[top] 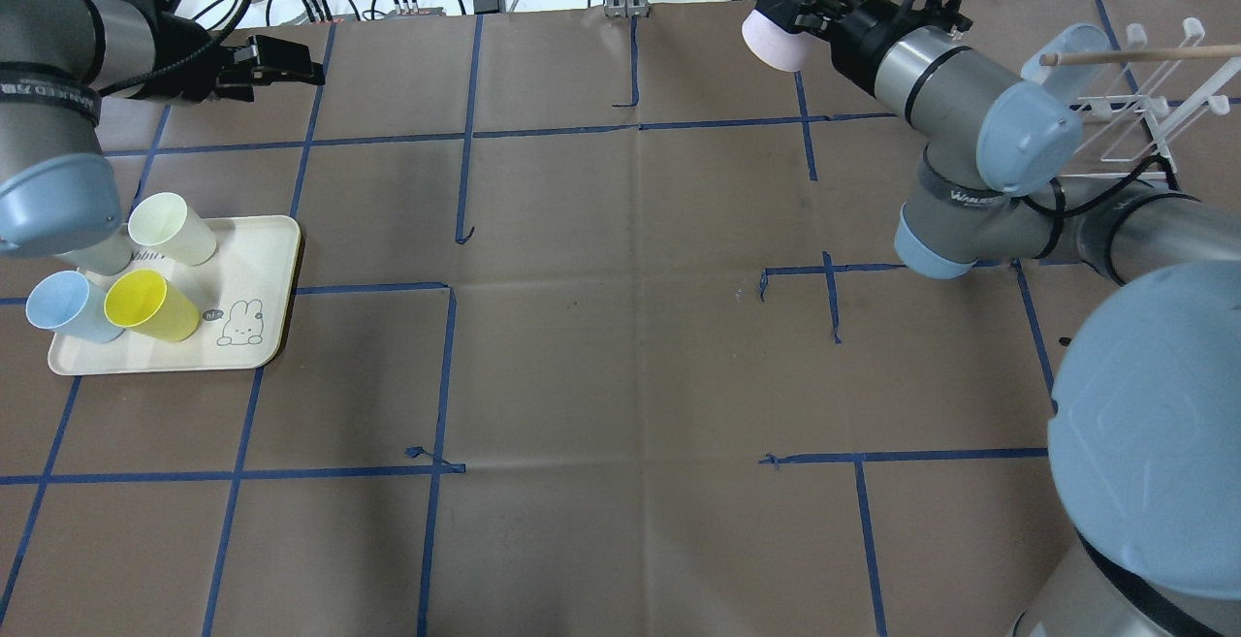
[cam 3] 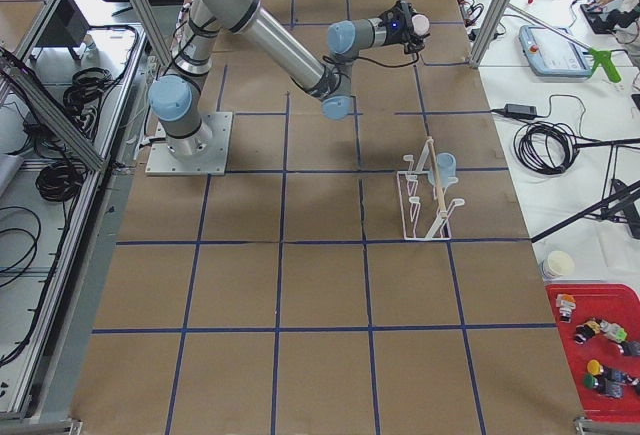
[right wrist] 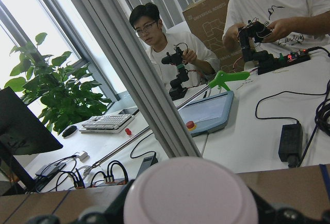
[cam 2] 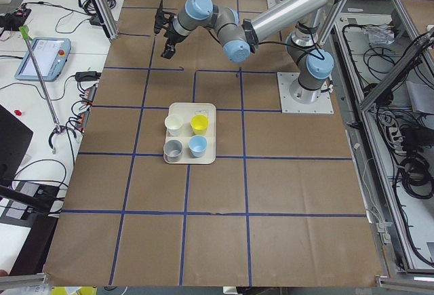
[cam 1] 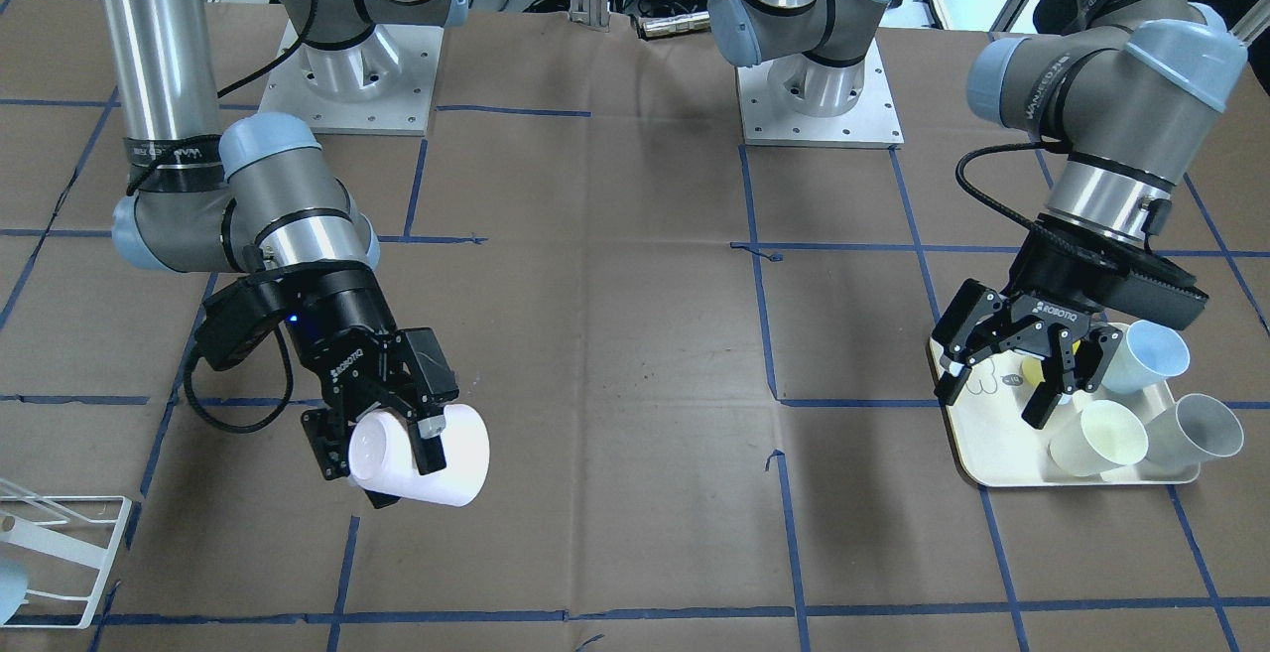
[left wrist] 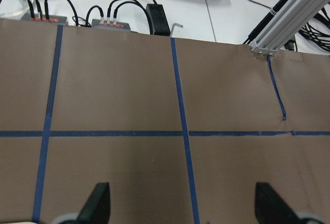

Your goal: Transfer IKEA cup to right arm and place on rack

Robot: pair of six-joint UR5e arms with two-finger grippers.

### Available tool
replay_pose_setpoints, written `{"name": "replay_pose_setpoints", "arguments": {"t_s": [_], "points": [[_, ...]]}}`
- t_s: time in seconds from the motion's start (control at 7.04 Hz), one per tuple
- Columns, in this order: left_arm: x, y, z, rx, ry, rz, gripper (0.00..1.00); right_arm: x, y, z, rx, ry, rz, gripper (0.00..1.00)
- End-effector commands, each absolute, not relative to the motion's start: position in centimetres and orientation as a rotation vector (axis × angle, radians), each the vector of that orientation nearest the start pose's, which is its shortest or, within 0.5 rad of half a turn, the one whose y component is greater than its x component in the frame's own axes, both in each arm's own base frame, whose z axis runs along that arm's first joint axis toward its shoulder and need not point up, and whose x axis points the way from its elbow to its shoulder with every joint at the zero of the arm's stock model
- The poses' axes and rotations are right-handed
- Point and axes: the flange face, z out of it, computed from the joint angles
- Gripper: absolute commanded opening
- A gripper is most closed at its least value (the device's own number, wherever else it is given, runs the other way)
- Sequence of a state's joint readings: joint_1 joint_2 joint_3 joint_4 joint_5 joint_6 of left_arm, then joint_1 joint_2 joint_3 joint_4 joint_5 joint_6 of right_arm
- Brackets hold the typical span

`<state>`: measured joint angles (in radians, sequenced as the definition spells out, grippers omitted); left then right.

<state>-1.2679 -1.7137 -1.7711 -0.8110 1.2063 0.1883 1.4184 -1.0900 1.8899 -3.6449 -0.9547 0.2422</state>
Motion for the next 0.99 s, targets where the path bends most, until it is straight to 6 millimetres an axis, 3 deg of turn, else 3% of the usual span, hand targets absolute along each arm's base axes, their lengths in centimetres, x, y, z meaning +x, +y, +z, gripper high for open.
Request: {"name": "replay_pose_setpoints", "arguments": {"t_s": [0.0,0.28,0.43,0.57,0.71,0.85], "points": [[-3.0,-59.2,43.0,-0.123,3.248,-0.561,0.99,0.7,-60.8,34.3,-0.332,2.236,-1.579,0.28],[-6.0,-58.2,45.0,-0.204,3.234,-0.395,0.99,-7.2,-60.4,35.1,-0.427,2.339,-1.685,0.25],[-8.1,-57.5,46.1,-0.181,3.188,-0.335,0.99,-11.3,-60.4,36.5,-0.458,2.387,-1.782,0.27],[-11.1,-56.0,46.5,-0.127,3.145,-0.245,0.99,-15.6,-60.7,37.4,-0.419,2.439,-1.809,0.27],[-12.5,-54.2,47.0,-0.168,3.15,-0.138,0.99,-19.2,-60.6,37.2,-0.319,2.488,-1.73,0.26],[-12.7,-51.8,48.1,-0.164,3.153,-0.022,0.99,-20.9,-60.2,36.8,-0.323,2.511,-1.738,0.26]]}}
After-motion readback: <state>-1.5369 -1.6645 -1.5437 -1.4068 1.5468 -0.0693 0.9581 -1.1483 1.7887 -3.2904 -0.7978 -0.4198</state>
